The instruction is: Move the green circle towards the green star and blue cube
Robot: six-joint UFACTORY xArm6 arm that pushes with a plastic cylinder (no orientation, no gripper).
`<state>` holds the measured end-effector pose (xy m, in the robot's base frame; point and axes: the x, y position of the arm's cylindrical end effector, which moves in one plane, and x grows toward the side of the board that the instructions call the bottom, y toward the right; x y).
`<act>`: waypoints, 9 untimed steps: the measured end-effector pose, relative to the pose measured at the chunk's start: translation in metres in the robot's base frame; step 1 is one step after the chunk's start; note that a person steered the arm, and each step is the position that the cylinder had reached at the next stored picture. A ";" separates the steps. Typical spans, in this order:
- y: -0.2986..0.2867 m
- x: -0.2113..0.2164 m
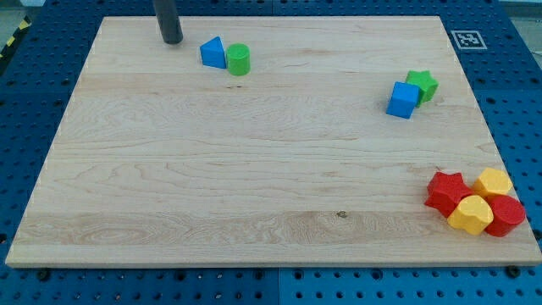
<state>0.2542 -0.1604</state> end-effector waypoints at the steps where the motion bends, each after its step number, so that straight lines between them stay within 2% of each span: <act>1: 0.034 0.009; 3: 0.081 0.053; 4: 0.106 0.057; 6: 0.163 0.056; 8: 0.173 0.027; 9: 0.197 0.028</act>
<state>0.2822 0.0366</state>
